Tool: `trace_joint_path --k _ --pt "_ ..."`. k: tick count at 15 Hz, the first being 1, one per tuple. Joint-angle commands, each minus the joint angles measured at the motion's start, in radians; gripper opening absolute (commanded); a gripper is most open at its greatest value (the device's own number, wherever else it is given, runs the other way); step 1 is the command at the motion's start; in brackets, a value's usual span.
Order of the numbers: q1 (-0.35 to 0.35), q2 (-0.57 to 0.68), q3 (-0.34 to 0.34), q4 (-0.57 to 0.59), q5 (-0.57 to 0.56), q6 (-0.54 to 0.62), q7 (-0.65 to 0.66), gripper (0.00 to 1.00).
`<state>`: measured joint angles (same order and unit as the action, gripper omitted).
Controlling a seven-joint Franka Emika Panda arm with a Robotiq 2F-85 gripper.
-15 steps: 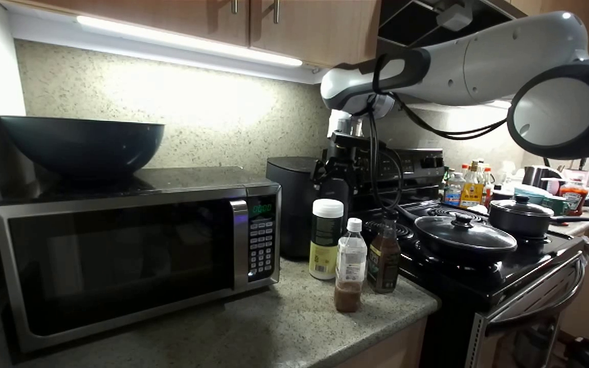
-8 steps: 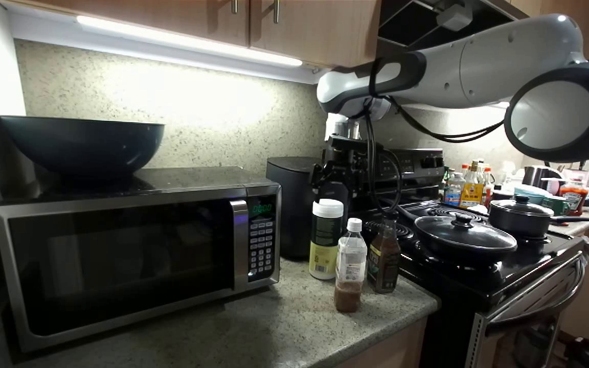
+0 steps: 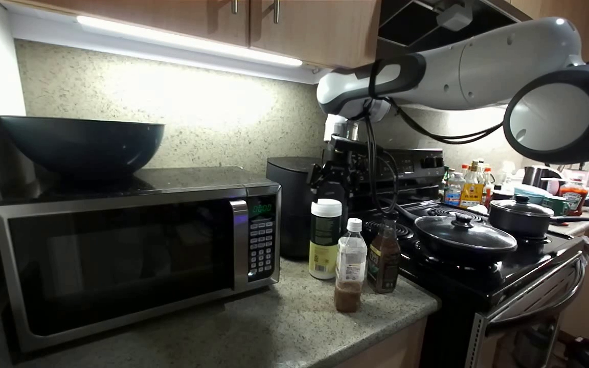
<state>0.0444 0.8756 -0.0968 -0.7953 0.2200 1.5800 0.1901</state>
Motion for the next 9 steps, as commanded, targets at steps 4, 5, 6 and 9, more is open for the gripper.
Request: trace_joint_path --k 4,5,6,9 --pt "-0.019 0.018 0.052 0.017 0.05 0.055 -0.112 1.0" --pt "-0.019 0.019 0.055 0.017 0.048 0.054 -0.116 1.0" --pt "-0.018 0.018 0.056 0.017 0.046 0.049 -0.113 1.0" --pt "-0.005 0.009 0.029 0.009 0.015 0.035 -0.062 1.0"
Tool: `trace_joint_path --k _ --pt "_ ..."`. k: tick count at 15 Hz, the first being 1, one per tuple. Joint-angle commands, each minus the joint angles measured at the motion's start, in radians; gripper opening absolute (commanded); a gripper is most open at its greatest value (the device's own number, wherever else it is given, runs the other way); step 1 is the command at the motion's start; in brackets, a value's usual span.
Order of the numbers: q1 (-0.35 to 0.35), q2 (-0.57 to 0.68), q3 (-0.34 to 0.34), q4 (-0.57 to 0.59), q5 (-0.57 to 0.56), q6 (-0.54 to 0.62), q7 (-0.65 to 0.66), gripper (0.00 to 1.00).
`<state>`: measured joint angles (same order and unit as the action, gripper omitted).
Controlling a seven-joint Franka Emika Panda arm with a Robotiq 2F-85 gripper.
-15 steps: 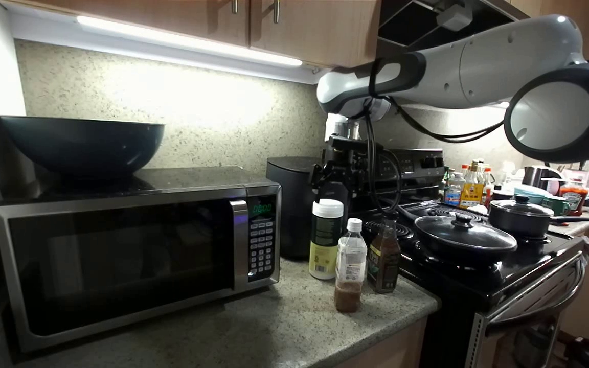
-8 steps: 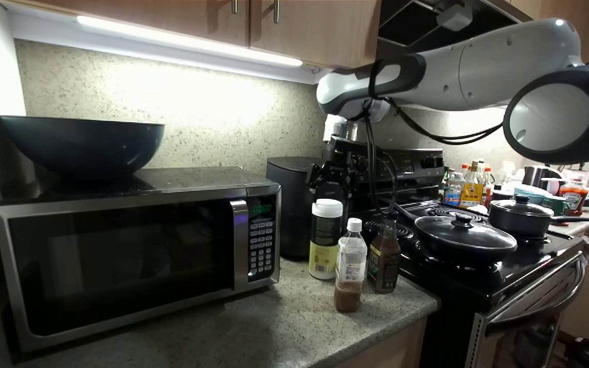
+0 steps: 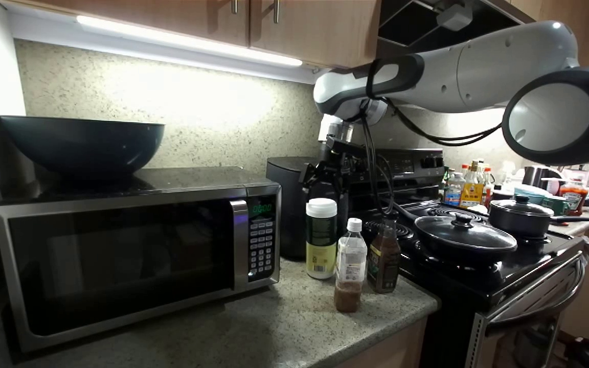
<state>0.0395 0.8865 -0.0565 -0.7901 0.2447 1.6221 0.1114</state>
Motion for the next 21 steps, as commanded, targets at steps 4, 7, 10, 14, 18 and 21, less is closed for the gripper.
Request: trace_joint_path --k 4,7,10,14,18,21 --pt "0.015 -0.014 -0.075 -0.011 -0.063 0.006 0.088 1.0" --pt "0.008 -0.014 -0.095 -0.002 -0.056 -0.016 0.126 1.0" --pt "0.003 -0.011 -0.096 0.01 -0.042 -0.041 0.142 1.0" --pt "-0.004 -0.006 -0.086 0.024 -0.028 -0.095 0.143 1.0" --pt "-0.005 0.009 -0.069 0.046 -0.011 -0.168 0.128 1.0" --pt "0.001 0.026 -0.054 0.059 0.001 -0.191 0.133 1.0"
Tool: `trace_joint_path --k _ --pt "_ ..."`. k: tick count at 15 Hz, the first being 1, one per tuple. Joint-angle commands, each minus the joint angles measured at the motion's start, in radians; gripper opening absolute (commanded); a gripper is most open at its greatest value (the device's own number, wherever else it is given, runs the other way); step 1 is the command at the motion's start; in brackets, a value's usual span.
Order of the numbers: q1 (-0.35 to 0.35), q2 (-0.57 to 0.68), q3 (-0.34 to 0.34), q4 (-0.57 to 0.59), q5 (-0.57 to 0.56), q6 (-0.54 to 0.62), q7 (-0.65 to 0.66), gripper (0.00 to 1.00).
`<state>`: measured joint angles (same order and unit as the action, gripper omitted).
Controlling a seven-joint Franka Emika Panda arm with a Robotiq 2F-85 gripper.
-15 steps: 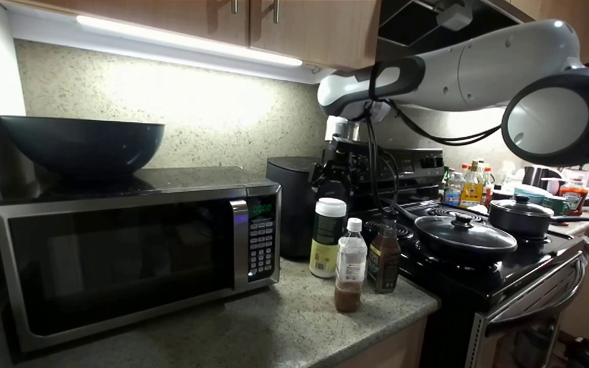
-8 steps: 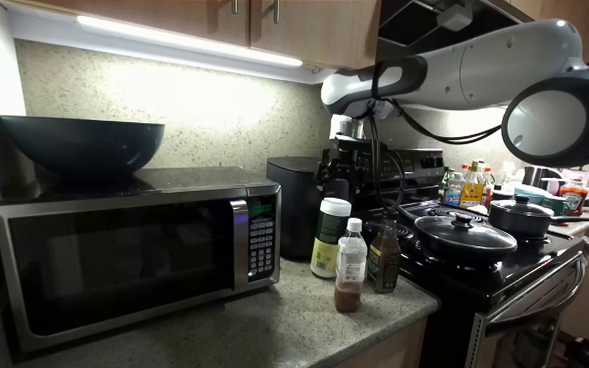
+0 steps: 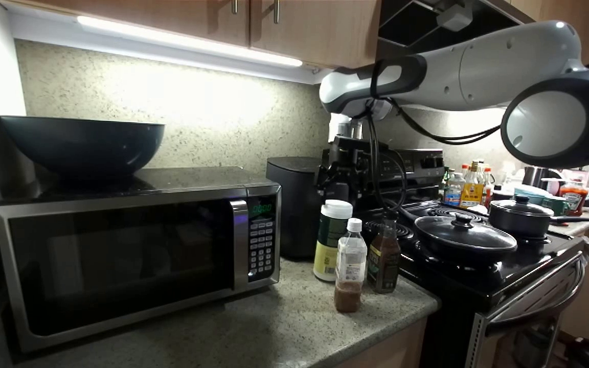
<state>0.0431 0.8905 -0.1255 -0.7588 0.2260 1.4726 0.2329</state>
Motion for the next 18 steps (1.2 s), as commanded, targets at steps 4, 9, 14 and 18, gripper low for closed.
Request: trace_joint_path --k 4,9,14,18 --pt "0.002 0.029 0.023 0.031 0.019 -0.052 0.017 1.0" --pt "0.002 0.02 0.017 0.035 0.015 -0.038 0.023 0.68" --pt "0.003 -0.022 0.017 0.046 0.014 -0.002 0.013 0.68" --pt "0.015 -0.064 0.023 0.073 0.022 -0.021 0.034 0.68"
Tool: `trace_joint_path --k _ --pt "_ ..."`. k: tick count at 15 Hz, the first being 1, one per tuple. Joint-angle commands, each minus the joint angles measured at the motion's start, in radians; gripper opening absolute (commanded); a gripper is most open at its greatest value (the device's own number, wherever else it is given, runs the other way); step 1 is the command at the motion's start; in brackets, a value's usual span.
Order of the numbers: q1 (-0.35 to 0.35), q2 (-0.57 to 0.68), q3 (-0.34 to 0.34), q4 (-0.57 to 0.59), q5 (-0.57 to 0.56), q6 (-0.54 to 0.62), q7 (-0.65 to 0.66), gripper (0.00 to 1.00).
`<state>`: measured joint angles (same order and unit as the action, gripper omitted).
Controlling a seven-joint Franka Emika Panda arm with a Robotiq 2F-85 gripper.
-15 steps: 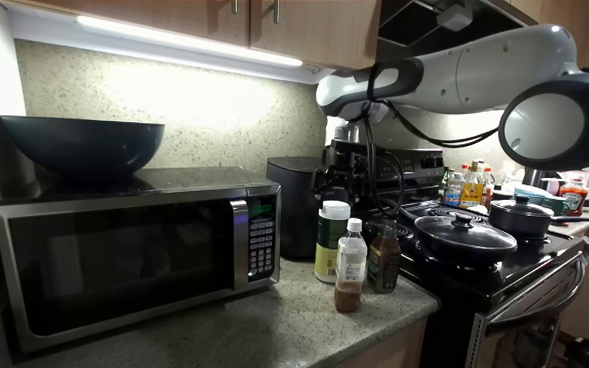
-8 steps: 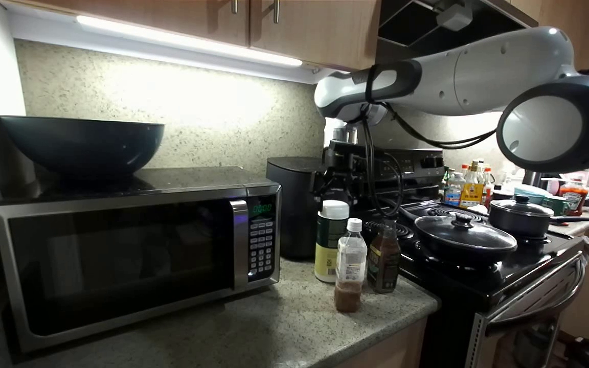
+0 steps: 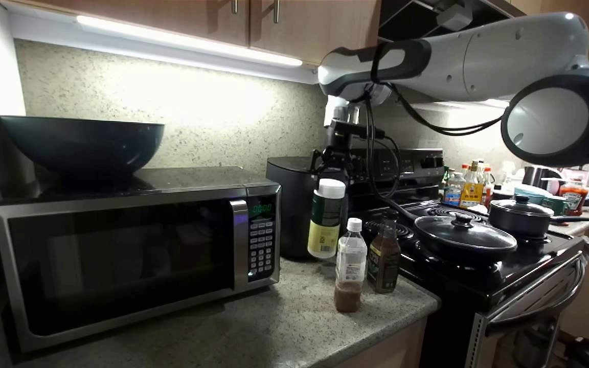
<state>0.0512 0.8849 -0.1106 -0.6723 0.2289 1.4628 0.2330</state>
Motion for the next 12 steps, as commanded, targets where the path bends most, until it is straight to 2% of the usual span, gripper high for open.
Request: trace_joint_path --k 1,8,11,12 --pt "0.011 -0.068 0.011 -0.008 0.024 -0.024 0.04 0.68" --pt "0.068 -0.109 0.024 -0.004 0.016 -0.146 0.144 0.68" --pt "0.094 -0.111 0.019 -0.015 0.014 -0.133 0.2 0.68" --pt "0.087 -0.079 0.02 0.016 0.006 -0.132 0.161 0.93"
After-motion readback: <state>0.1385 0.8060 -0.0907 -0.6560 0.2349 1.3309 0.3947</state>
